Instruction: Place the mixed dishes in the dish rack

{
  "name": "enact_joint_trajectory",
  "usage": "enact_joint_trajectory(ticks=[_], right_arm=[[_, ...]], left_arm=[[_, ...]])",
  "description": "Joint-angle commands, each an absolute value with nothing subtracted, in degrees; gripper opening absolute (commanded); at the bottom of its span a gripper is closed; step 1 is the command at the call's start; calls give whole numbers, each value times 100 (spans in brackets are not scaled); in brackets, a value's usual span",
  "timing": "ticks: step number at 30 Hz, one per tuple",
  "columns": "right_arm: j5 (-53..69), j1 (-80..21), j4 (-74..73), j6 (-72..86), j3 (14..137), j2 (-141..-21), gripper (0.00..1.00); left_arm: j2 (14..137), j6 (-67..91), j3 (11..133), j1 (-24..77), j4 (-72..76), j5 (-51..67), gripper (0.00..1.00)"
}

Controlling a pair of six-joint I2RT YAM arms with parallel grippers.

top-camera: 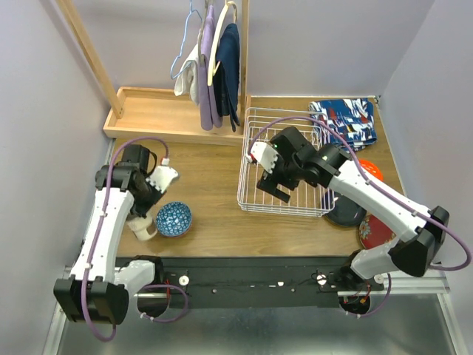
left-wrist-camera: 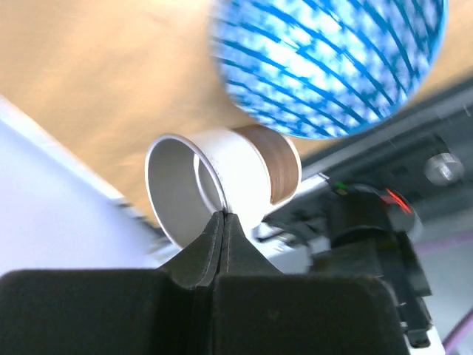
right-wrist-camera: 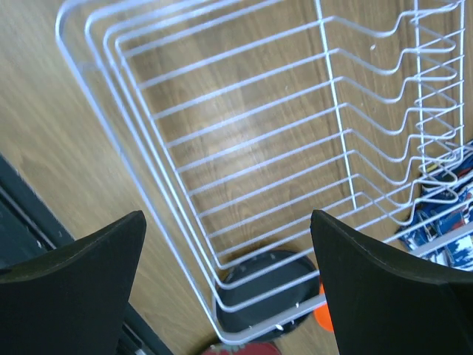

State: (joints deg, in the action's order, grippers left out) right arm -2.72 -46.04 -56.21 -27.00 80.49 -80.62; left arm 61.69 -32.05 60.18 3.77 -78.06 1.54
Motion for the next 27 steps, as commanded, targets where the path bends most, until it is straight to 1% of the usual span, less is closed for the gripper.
enact_joint_trajectory(ticks=[1, 3, 4, 5, 6, 7, 9, 10, 12, 13, 14, 15, 16, 17, 20, 21, 22, 23, 24, 25, 26, 27], right_arm=[[-316, -4597, -5116, -1752, 8743, -8814, 100], [-282, -4492, -5089, -1487, 9470, -9165, 100], [-133, -4439, -5124, -1224, 9779, -9498, 100], [-80, -4299, -5168, -1082, 10052, -9692, 100], [-27, -4193, -5203, -959, 10577, -9842, 100], [191, -4088, -5247, -749, 10791, -10096, 100], [281, -3729, -5247, -528, 11134, -10265, 100], [490, -3570, -5273, -214, 11475, -10370, 100], [1007, -2842, -5361, 356, 11864, -10660, 100], [1916, -2543, -5361, 1013, 12013, -10731, 100], [2403, -2244, -5318, 1411, 12006, -10862, 100], [2974, -1658, -5256, 1850, 11954, -10933, 100], [4250, -1417, -4925, 2664, 11770, -10968, 100], [4785, -1198, -4678, 2733, 11403, -10951, 100], [5595, -1134, -4440, 2917, 11181, -10942, 100], [5999, -1055, -4273, 3118, 10814, -10951, 100], [6664, -1011, -3836, 3573, 10628, -10951, 100], [6932, -967, -3684, 3742, 10443, -10977, 100], [7230, -845, -3535, 3944, 10102, -11038, 100], [7686, -783, -3098, 4251, 9881, -11135, 100], [7786, -704, -2989, 4776, 9748, -11188, 100], [7848, -564, -3014, 4825, 9704, -11223, 100]], left_arm=[[6020, -3199, 7029, 396, -8772, -519, 0], [6266, -3252, 7390, 396, -8745, -65, 0], [6388, -3191, 7774, 396, -8736, 165, 0], [6694, -3156, 7996, 404, -8736, 332, 0], [6836, -3120, 8216, 422, -8710, 586, 0], [6968, -3111, 8627, 483, -8614, 641, 0], [7329, -3225, 9007, 580, -8482, 816, 0], [7426, -3286, 9313, 676, -8307, 948, 0], [7768, -3436, 9535, 773, -8131, 1185, 0], [7883, -3471, 9684, 834, -7947, 1421, 0], [8084, -3515, 9720, 965, -7824, 1502, 0], [8164, -3533, 9747, 1054, -7718, 1564, 0], [8235, -3525, 9808, 1142, -7491, 1625, 0], [8340, -3516, 9835, 1299, -7349, 1765, 0], [8324, -3446, 9721, 1607, -6603, 1671, 0], [8306, -3358, 9668, 1826, -6374, 1618, 0], [8271, -3357, 9590, 1967, -5963, 1591, 0], [8175, -3357, 9511, 2099, -5741, 1565, 0], [8122, -3366, 9414, 2440, -5504, 1417, 0], [8078, -3523, 9196, 2609, -5041, 1319, 0], [8008, -3559, 9089, 2784, -4784, 1179, 0], [7998, -3577, 9010, 2995, -4529, 1004, 0]])
